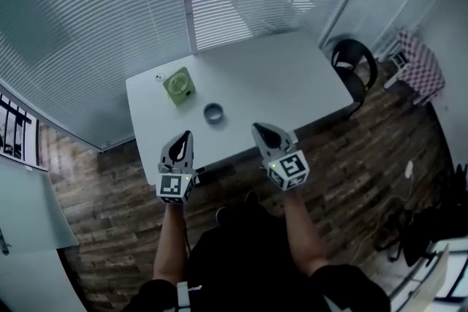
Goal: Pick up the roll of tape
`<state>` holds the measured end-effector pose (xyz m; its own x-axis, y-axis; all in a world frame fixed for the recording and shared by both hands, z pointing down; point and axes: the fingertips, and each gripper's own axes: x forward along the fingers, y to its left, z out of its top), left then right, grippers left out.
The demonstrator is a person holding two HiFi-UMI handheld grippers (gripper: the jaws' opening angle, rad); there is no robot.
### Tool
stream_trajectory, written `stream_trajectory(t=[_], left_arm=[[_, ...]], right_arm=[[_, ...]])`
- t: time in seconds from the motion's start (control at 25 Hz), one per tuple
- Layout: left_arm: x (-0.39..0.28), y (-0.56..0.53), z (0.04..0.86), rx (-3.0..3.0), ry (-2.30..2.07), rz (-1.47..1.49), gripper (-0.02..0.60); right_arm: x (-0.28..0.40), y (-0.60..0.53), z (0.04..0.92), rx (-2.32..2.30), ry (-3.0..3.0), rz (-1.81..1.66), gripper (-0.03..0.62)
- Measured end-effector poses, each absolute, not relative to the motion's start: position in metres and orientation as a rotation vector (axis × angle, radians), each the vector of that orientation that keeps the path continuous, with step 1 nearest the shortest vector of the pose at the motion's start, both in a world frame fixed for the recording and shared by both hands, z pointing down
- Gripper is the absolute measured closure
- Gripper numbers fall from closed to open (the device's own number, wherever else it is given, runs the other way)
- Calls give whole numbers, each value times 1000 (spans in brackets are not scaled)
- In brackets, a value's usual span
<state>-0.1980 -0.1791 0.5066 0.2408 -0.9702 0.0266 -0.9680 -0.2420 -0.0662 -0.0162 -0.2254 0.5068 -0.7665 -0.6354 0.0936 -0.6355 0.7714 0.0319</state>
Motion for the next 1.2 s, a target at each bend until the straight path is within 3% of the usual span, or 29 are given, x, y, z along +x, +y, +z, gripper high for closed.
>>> stream_trajectory(t=[0.32,0.88,1.2], left_arm=[[-187,-233,571,-2480,1809,-377,577],[-166,-313,735,-2444,1420,-1295,577],[-165,-323,780,-2448,1230,-1512,569]], right_arm=[[-22,-263,517,1010,-2871,22,588],[-23,-302,527,945,-2865,44,588],[-24,-305,534,913,-2831,87,588]])
